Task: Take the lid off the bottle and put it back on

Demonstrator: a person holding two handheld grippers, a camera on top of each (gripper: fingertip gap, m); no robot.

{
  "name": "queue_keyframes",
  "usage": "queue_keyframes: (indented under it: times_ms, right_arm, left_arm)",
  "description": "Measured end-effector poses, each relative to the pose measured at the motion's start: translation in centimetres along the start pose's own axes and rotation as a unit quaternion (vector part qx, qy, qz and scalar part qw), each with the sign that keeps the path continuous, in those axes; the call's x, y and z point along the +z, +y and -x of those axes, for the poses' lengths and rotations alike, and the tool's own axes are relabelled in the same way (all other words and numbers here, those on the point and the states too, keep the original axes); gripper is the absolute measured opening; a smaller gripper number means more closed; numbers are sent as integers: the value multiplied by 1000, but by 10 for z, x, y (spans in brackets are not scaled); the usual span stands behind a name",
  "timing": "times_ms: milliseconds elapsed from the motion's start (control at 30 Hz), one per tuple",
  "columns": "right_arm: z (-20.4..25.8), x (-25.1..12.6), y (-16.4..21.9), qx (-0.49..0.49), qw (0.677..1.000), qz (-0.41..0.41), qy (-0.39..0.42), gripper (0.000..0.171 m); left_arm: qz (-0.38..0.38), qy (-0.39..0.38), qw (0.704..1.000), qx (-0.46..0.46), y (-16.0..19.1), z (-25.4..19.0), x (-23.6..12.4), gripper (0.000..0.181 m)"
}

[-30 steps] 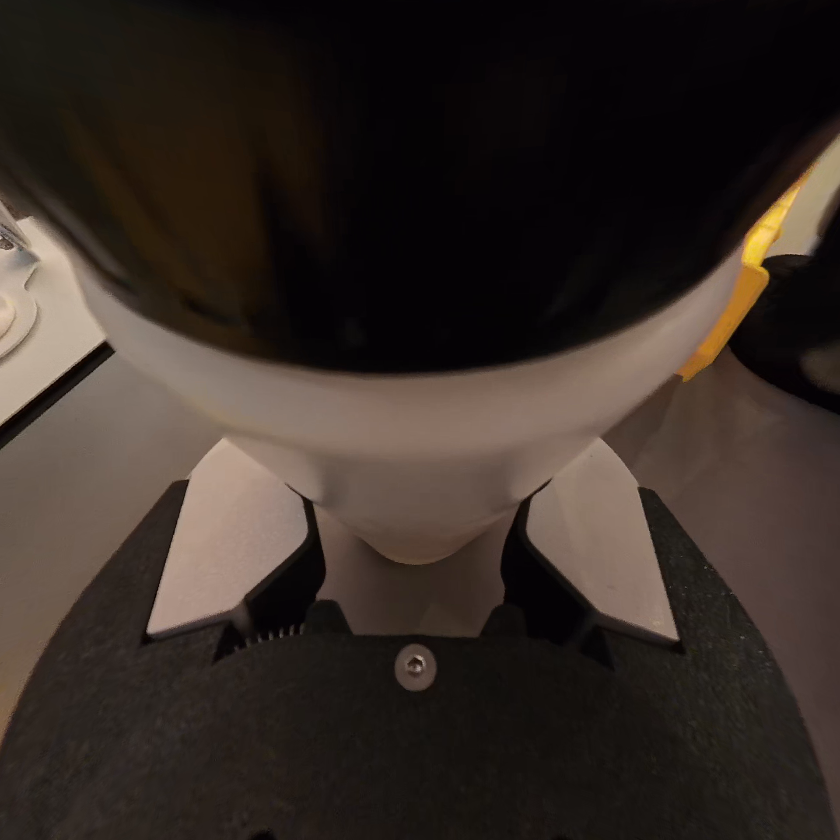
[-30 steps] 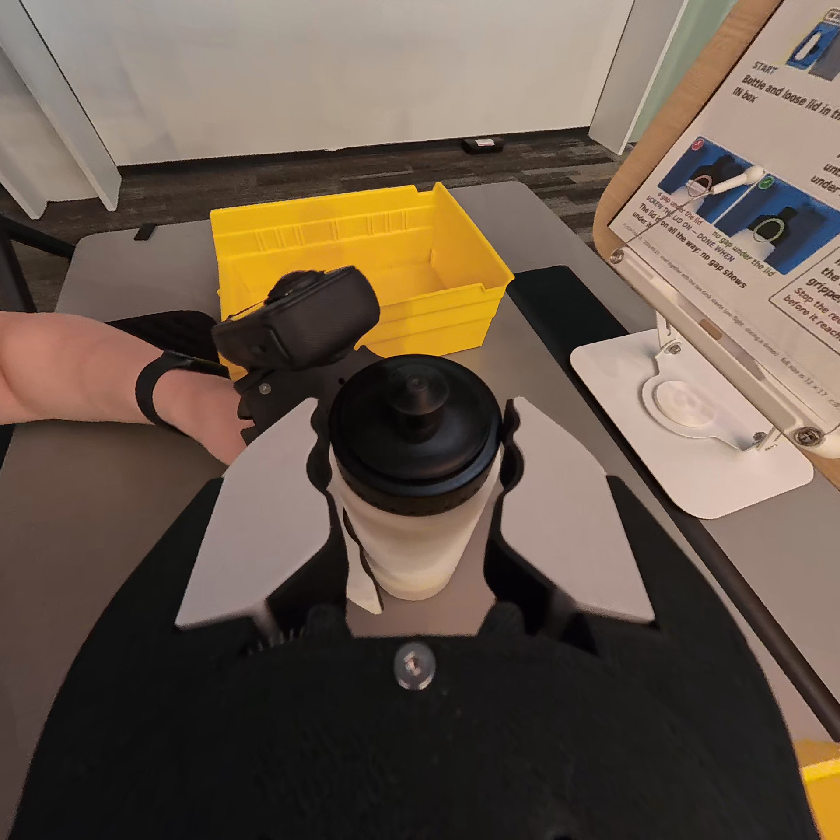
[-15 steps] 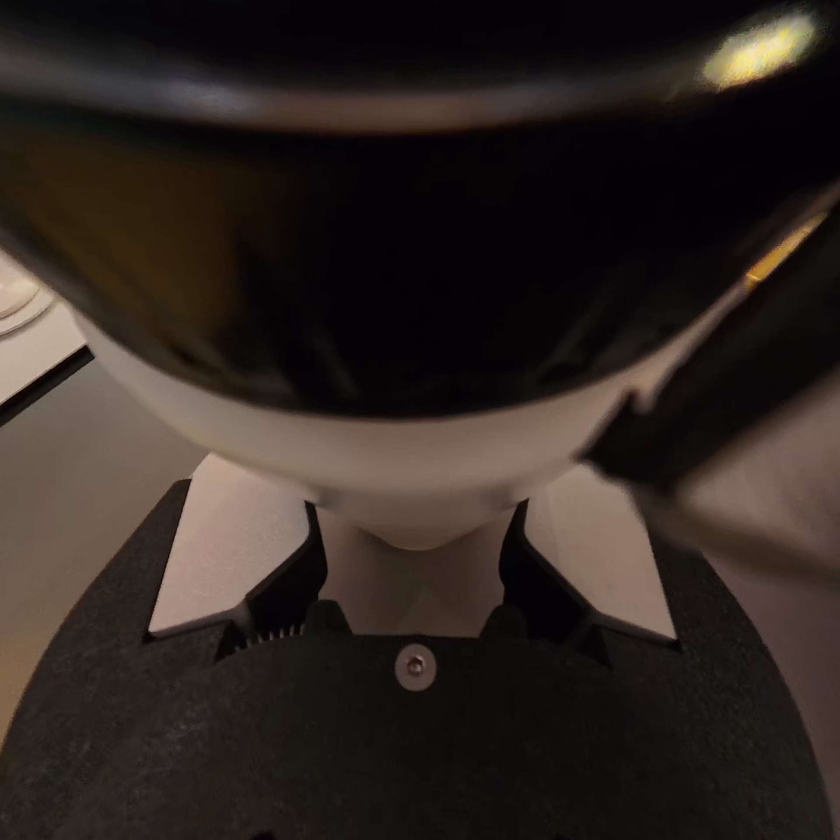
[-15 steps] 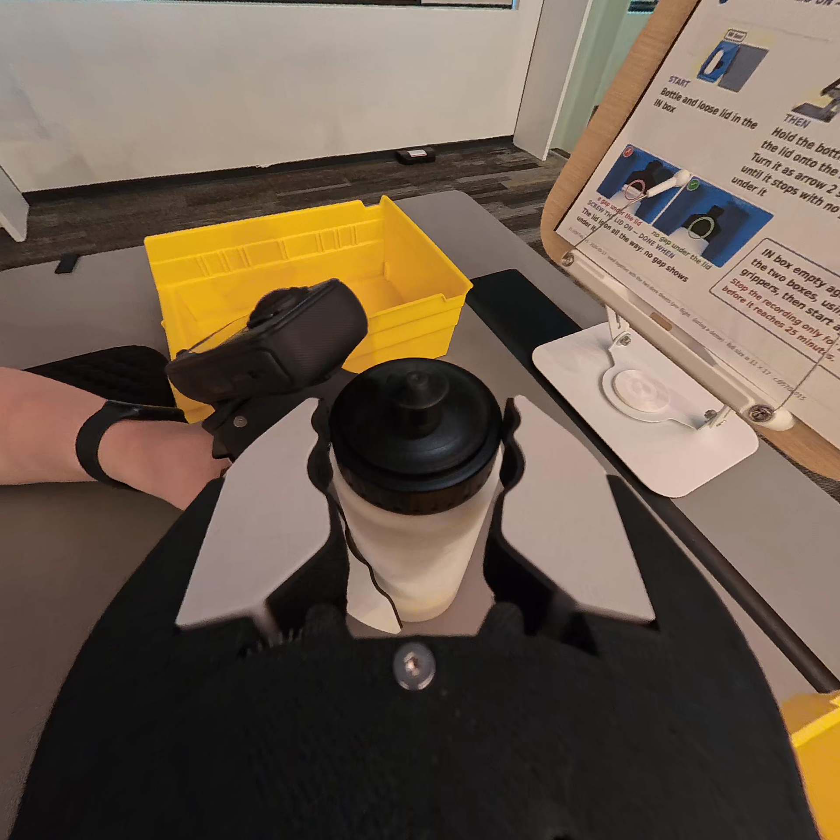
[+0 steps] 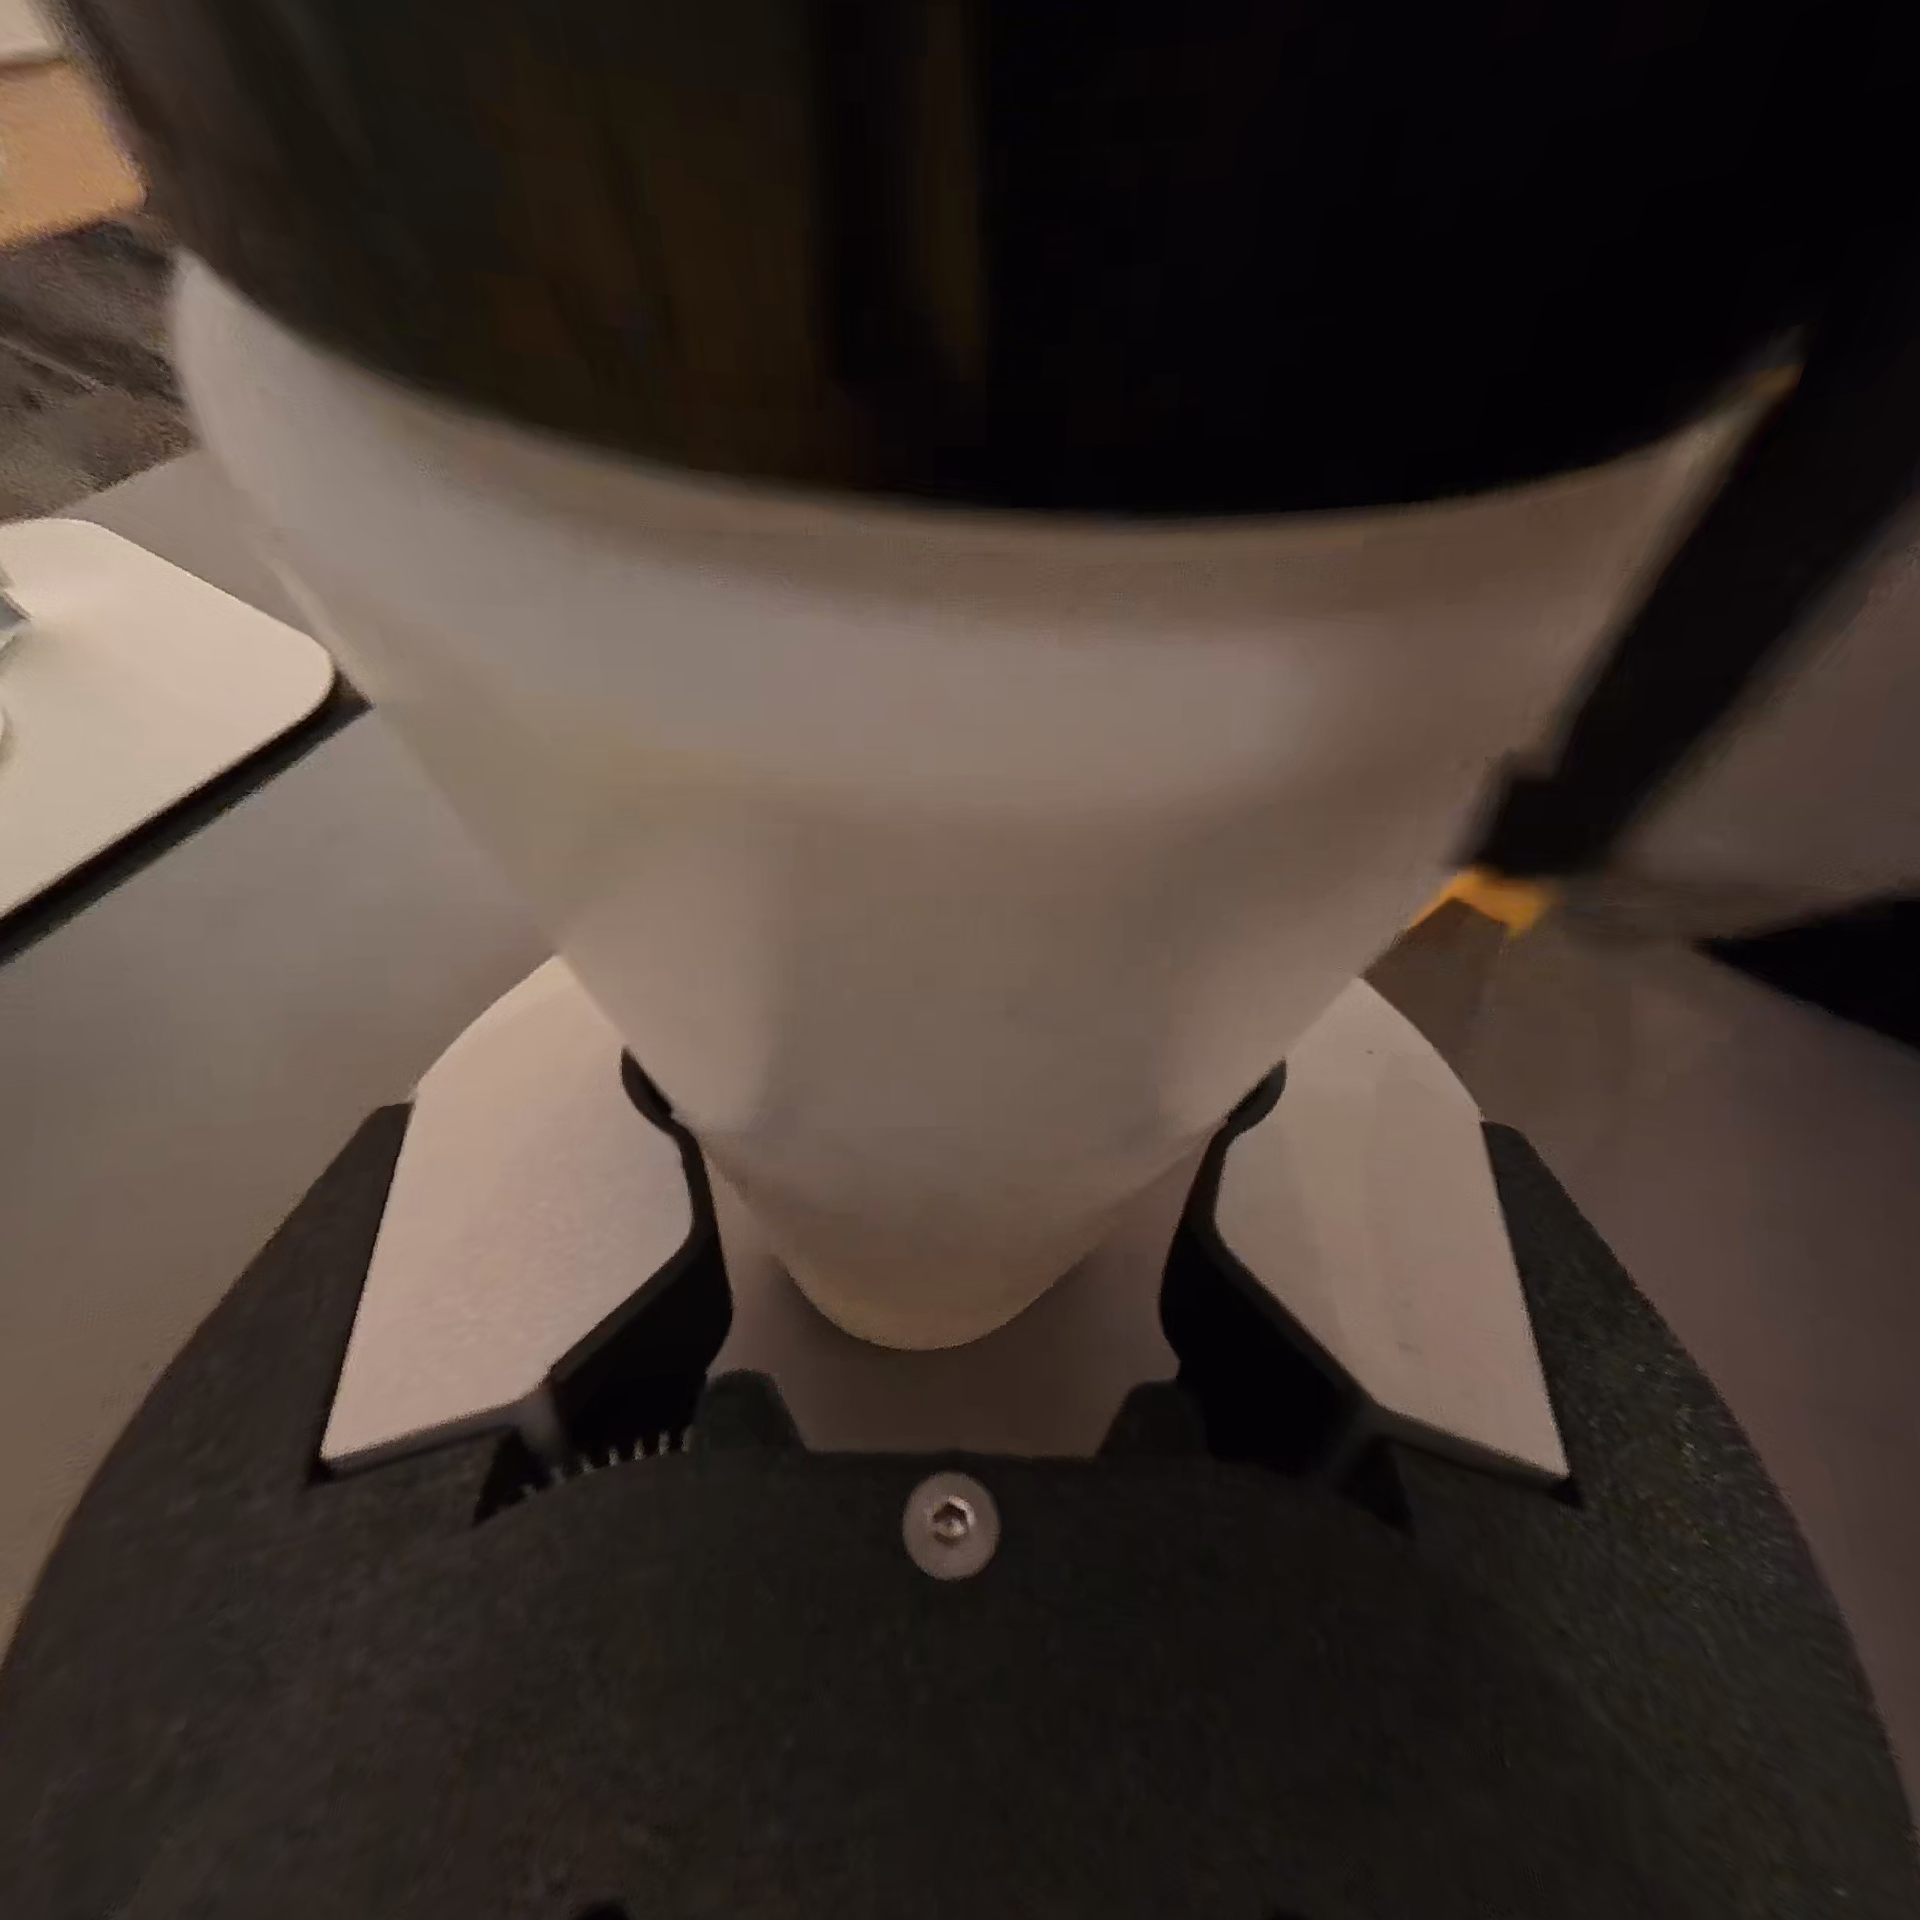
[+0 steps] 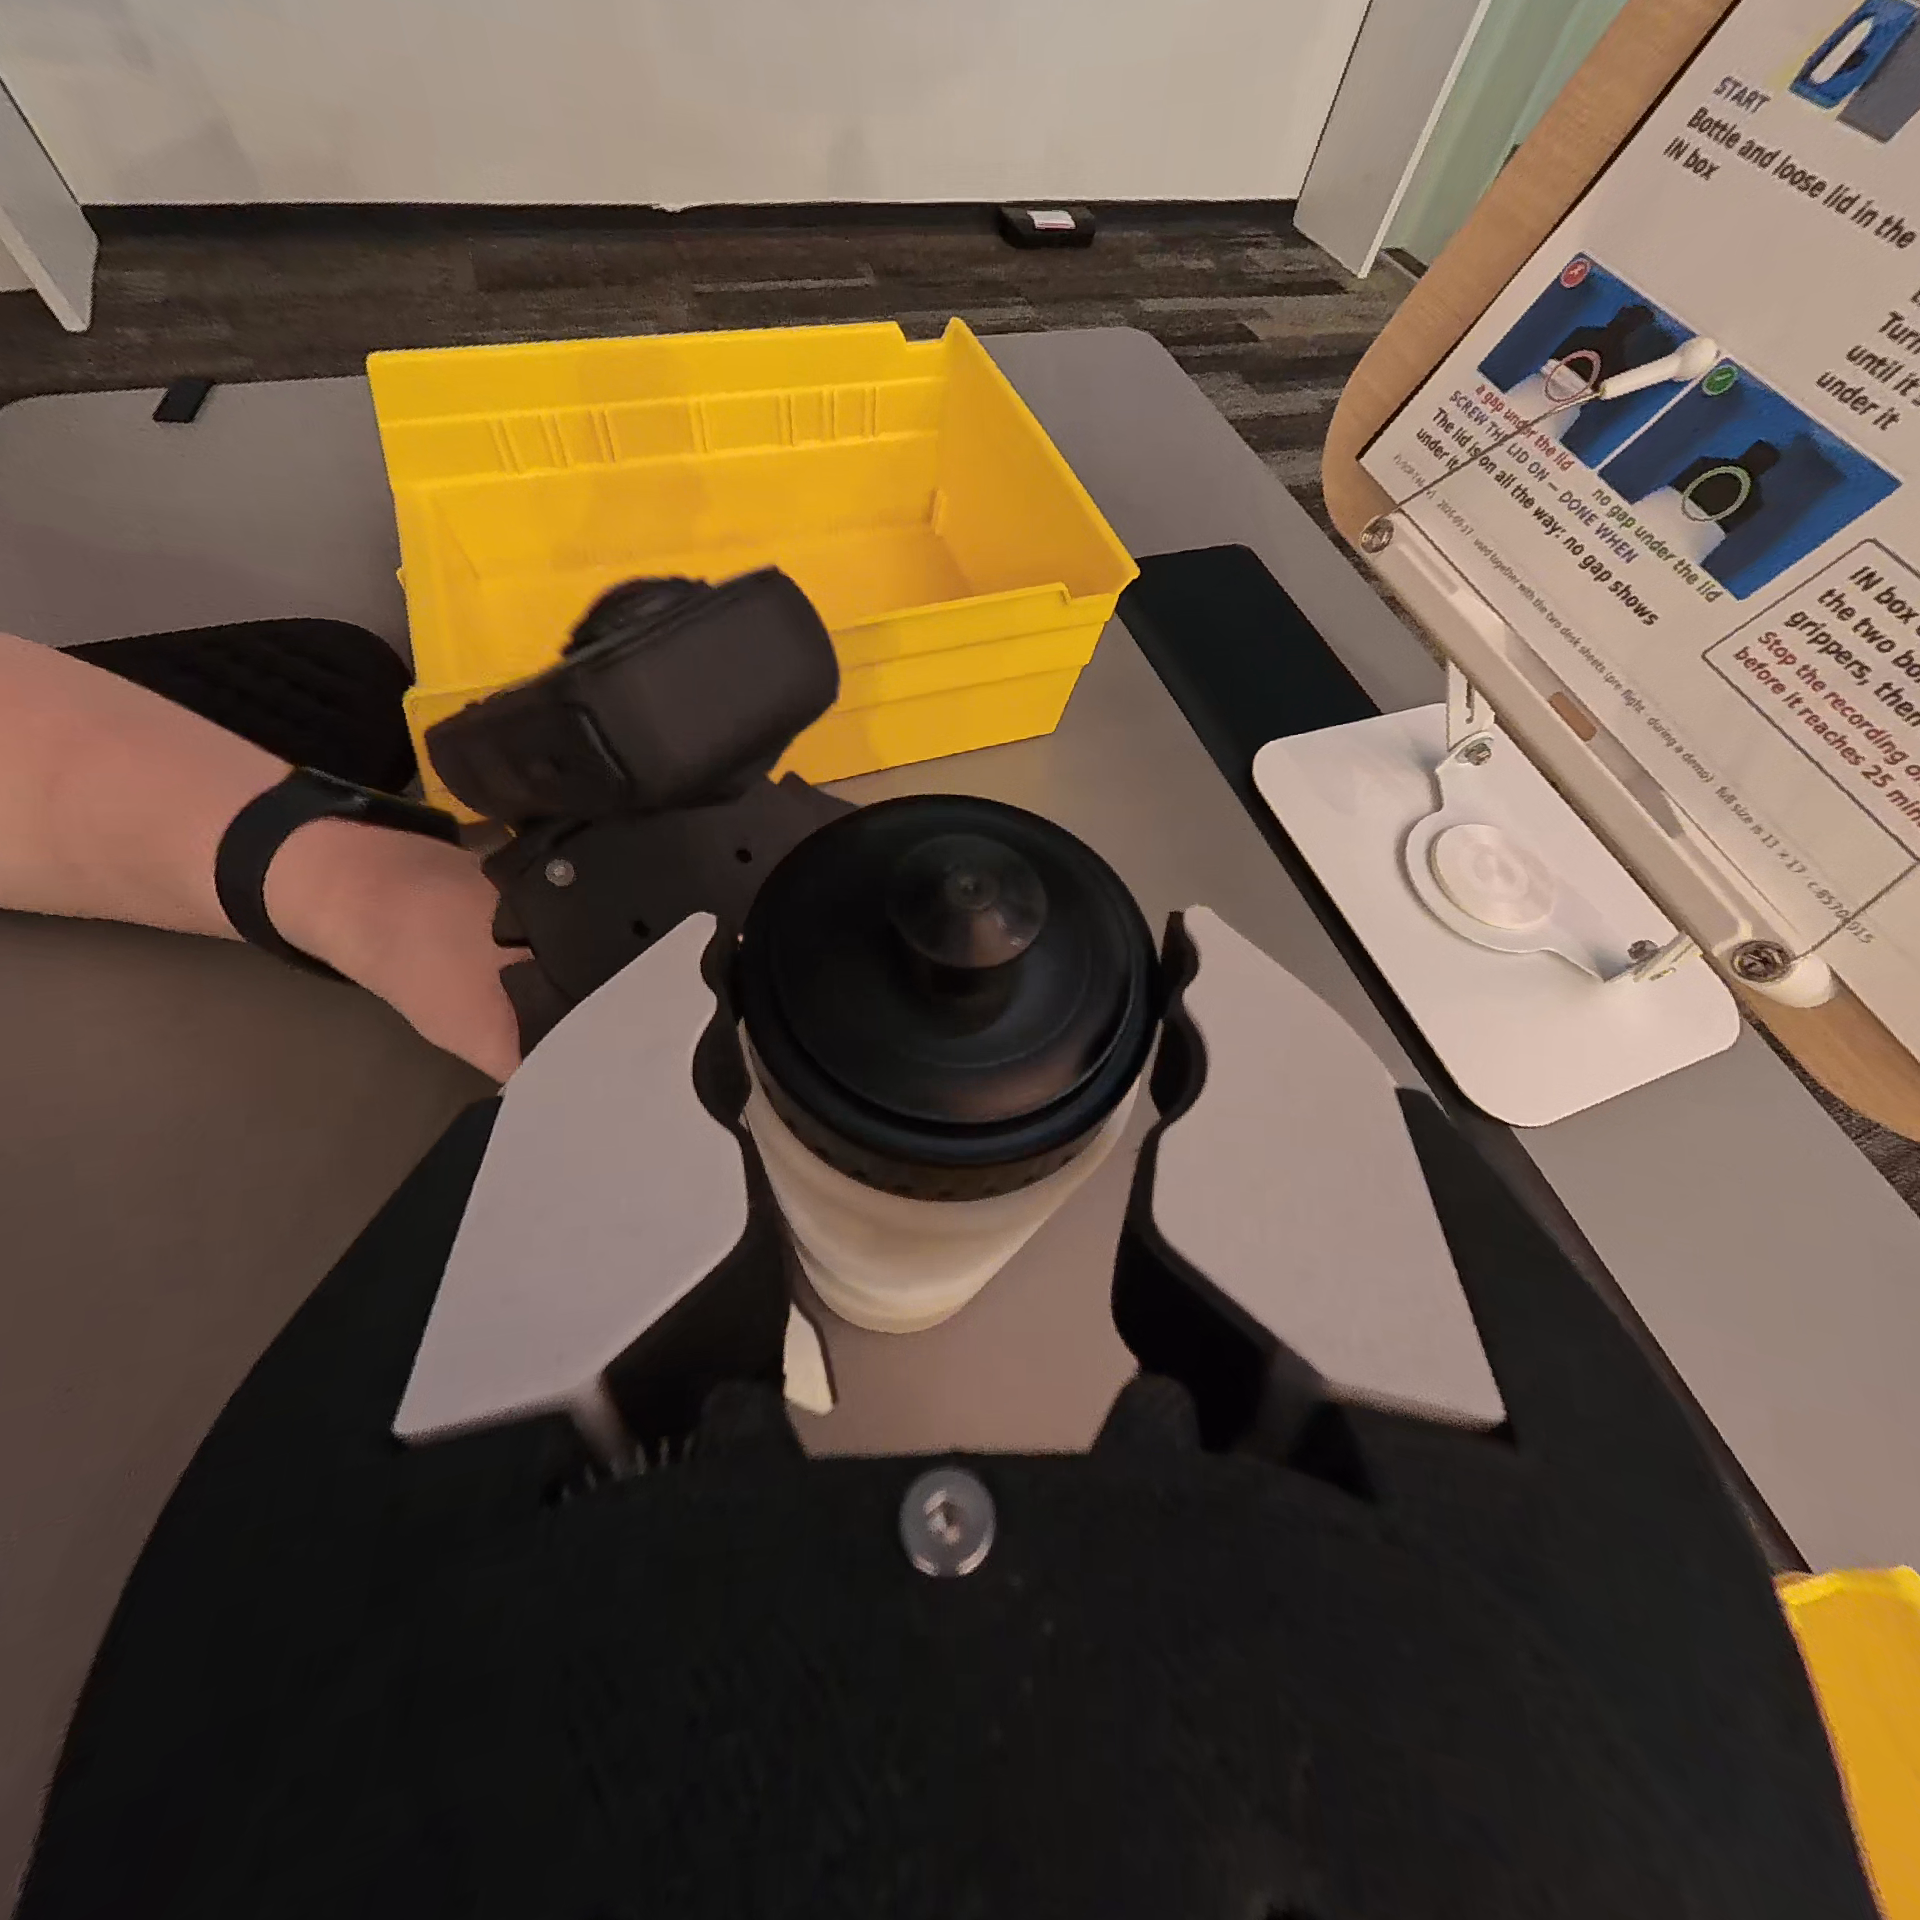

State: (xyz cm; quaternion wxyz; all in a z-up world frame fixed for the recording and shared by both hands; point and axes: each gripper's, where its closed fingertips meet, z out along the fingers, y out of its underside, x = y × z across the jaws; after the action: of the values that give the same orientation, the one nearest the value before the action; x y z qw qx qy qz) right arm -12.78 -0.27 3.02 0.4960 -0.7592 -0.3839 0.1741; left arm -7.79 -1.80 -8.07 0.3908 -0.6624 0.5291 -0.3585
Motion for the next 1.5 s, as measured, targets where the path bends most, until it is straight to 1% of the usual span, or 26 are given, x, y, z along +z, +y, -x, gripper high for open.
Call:
queue_keyframes:
  times_ms: [33, 67, 167, 300, 400, 800, 933, 1033, 1167, 1300, 1400, 1433, 1500]
  right_arm:
    - [0, 1, -1, 0, 1000, 0, 2, 78]
    - [1, 1, -1, 0, 1000, 0, 2, 78]
    - [2, -2, 1, -1, 1000, 4, -6, 78]
    - [4, -5, 1, 5, 1000, 3, -25, 78]
    - [2, -2, 0, 19, 1000, -1, -18, 78]
    - [-1, 1, -1, 33, 999, 4, 10, 78]
    - [0, 0, -1, 25, 1000, 6, 11, 78]
    - [2, -1, -1, -2, 1000, 2, 6, 78]
    - [-2, 4, -3, 25, 1000, -11, 16, 78]
    - [-2, 4, -3, 21, 999, -2, 31, 77]
    - [-4, 8, -8, 17, 999, -35, 33, 77]
    - [-7, 9, -7, 12, 999, -35, 37, 78]
    - [-12, 4, -9, 9, 998, -41, 45, 88]
  left_arm:
    - [-2, -1, 1000, -11, 2, 0, 3, 111]
    - [-9, -3, 1000, -13, 3, 0, 4, 113]
    - [-28, -1, 1000, -3, 1, -2, 4, 105]
    - [-30, -2, 1000, 1, 1, -3, 5, 103]
    - [-29, -2, 1000, -4, 1, -1, 4, 101]
    - [-16, -11, 1000, -8, 3, 3, 2, 98]
    - [-14, -11, 1000, 0, 3, 3, 3, 99]
    - [-8, -22, 1000, 10, 4, 4, 3, 99]
    - [0, -35, 999, -9, 5, 9, 1, 98]
    - [-1, -42, 999, -8, 4, 11, 0, 97]
    - [-8, -28, 999, -30, 2, 11, -2, 98]
    - [-10, -19, 999, -42, 0, 10, -3, 98]
    - [-26, 7, 997, -73, -10, 7, -10, 98]
